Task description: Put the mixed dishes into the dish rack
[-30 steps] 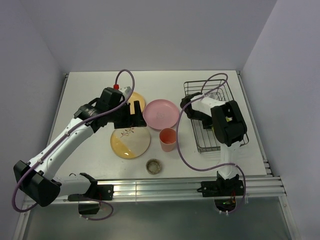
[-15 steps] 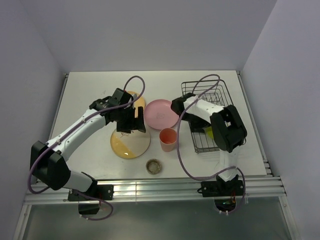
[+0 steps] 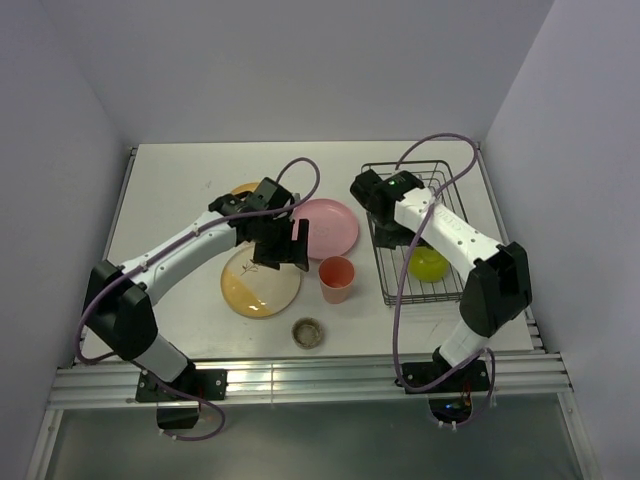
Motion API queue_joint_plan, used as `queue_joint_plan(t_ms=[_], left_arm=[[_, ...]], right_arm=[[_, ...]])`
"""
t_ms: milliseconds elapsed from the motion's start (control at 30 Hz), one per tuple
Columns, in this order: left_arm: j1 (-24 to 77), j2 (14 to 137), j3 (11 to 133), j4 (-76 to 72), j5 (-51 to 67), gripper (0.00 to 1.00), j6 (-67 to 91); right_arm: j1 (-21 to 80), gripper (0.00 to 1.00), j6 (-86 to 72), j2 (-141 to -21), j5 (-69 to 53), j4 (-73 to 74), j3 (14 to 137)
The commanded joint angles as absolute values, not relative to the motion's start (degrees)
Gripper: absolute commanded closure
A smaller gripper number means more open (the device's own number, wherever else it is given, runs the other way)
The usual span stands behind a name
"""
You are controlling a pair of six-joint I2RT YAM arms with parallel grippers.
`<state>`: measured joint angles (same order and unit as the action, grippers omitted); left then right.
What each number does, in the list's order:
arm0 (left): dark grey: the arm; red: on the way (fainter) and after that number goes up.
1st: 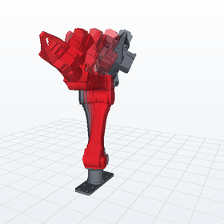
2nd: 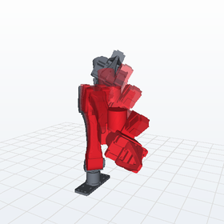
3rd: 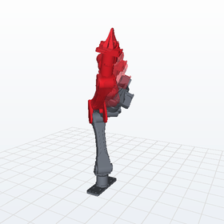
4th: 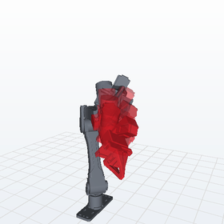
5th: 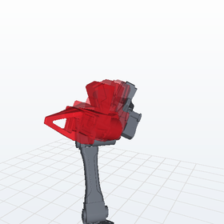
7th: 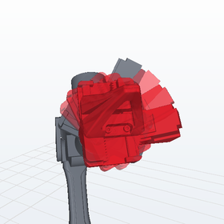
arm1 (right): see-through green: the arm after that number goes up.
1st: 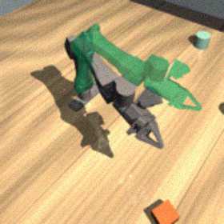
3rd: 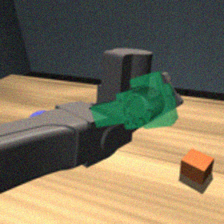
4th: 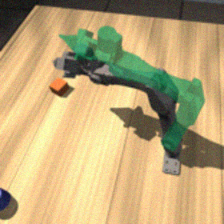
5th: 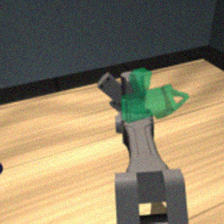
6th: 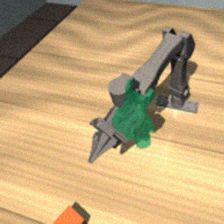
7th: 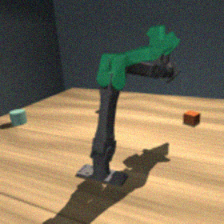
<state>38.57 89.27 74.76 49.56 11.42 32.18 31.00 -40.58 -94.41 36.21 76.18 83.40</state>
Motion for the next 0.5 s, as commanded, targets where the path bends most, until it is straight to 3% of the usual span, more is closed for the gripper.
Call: queue_joint_plan(t_ms=[0,467], left_arm=[[40.3,91.0,79.5,49.6,11.1,0.19,32.2],[44.1,100.7,86.5,53.1,10.5,0.23,32.0]], right_arm=[[31.3,0.01,-40.3,-90.8,33.7,75.3,81.4],[27.2,0.02,-37.3,-84.6,29.8,73.4,84.7]])
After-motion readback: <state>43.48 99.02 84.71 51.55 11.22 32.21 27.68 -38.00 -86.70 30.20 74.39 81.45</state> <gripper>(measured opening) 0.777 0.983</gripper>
